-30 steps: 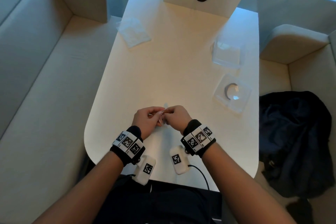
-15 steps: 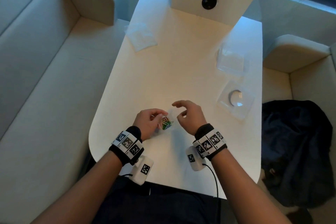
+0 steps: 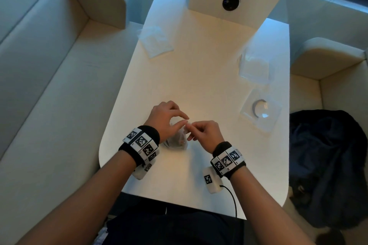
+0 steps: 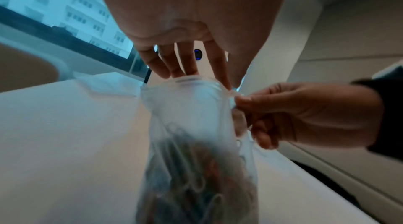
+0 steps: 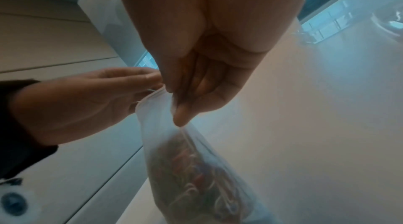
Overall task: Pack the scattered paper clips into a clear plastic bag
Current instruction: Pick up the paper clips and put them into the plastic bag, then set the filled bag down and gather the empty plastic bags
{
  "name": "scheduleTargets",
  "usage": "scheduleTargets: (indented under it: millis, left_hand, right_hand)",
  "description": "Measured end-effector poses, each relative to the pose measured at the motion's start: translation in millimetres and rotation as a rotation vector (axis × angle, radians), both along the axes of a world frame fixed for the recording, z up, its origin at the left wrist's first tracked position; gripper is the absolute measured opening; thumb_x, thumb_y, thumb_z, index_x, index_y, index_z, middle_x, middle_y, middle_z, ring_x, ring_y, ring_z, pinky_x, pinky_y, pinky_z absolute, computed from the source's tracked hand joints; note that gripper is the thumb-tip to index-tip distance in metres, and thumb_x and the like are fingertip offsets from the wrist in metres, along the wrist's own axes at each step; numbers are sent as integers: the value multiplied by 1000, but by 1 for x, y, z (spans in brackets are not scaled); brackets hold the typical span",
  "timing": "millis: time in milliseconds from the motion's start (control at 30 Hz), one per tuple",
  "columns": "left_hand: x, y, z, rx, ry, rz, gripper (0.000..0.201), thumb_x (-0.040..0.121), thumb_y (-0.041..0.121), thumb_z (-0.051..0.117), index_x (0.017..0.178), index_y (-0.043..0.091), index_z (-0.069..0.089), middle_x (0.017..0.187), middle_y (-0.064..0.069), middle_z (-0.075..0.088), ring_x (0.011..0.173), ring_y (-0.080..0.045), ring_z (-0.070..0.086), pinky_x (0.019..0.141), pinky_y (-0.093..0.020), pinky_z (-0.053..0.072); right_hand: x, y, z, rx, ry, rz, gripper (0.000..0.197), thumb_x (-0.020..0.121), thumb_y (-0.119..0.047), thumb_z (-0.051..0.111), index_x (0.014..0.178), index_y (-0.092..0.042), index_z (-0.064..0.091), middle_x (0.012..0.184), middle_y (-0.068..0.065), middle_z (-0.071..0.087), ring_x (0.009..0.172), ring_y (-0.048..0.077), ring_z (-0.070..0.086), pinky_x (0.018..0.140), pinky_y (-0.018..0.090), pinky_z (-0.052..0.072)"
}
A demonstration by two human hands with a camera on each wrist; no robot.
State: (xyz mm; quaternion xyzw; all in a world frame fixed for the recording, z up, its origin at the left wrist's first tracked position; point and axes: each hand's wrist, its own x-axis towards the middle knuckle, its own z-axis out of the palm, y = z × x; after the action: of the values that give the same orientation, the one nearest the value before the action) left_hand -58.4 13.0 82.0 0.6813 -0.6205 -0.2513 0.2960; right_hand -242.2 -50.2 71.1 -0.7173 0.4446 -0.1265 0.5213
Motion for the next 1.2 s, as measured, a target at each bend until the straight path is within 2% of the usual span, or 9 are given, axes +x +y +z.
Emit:
scheduleTargets:
  millis: [333,467,567,733,833,900,967,1067,1200]
  left_hand:
    - [21,-14,-18,30,-92,-21,13,88,36,68,94,25,72,100,6,54,98,-13,50,91,-29,38]
    - [50,-14,-31,133,-24,79,12,91,28,66,93,17,71,97,2,62,89,-12,57,86,-29,47]
    - [59,-24,-41,241,-56,140,14,93,27,62,95,14,69,95,0,64,86,-13,57,84,-29,47]
    - [77,-61,-59,454,-148,256,14,94,20,58,107,17,62,100,-4,60,92,-23,60,89,-37,50]
    - [101,-95,-66,429,-219,278,19,90,15,60,109,18,65,122,-12,53,113,-30,54,98,-41,47]
    - [116,-122,-67,397,-271,282,18,87,8,60,96,18,72,132,-11,47,123,-29,47,103,-40,43]
    - [127,-153,-64,359,-292,288,23,85,3,60,90,20,76,143,-11,42,132,-29,41,108,-40,38]
    - [138,-198,-62,296,-297,348,24,86,6,61,99,21,76,156,-7,32,143,-27,30,116,-38,30]
    - [152,-233,-75,348,-336,305,29,87,15,63,111,27,72,161,-3,25,150,-22,20,122,-36,18]
  right_hand:
    - [-7,-16,-19,-58,17,-69,18,92,-29,64,89,-18,79,77,-5,75,70,8,71,72,25,57]
    - [-11,-23,-32,263,-121,-288,18,96,-14,59,91,-5,74,90,10,74,86,24,72,78,34,60]
    - [9,-28,-41,431,-147,-362,22,97,-10,55,84,-1,70,83,18,71,76,28,72,72,36,61]
    - [46,-47,-63,545,102,-317,25,98,-13,54,82,1,68,76,20,70,57,24,66,60,34,61]
    - [45,-90,-68,326,231,-232,29,94,-23,59,76,-6,72,72,12,74,62,27,70,67,42,62]
    - [31,-133,-59,88,286,-272,24,91,-28,60,80,-12,75,76,4,75,69,22,71,76,37,60]
    - [8,-178,-45,-135,329,-363,17,90,-25,61,93,-17,75,94,2,74,84,20,69,86,28,53]
    - [-34,-242,-31,-384,445,-463,32,88,-18,61,119,-17,64,124,8,60,112,28,57,99,35,46]
    - [-88,-297,-36,-357,806,-432,51,91,-21,56,141,-19,45,139,12,46,124,35,42,102,44,42]
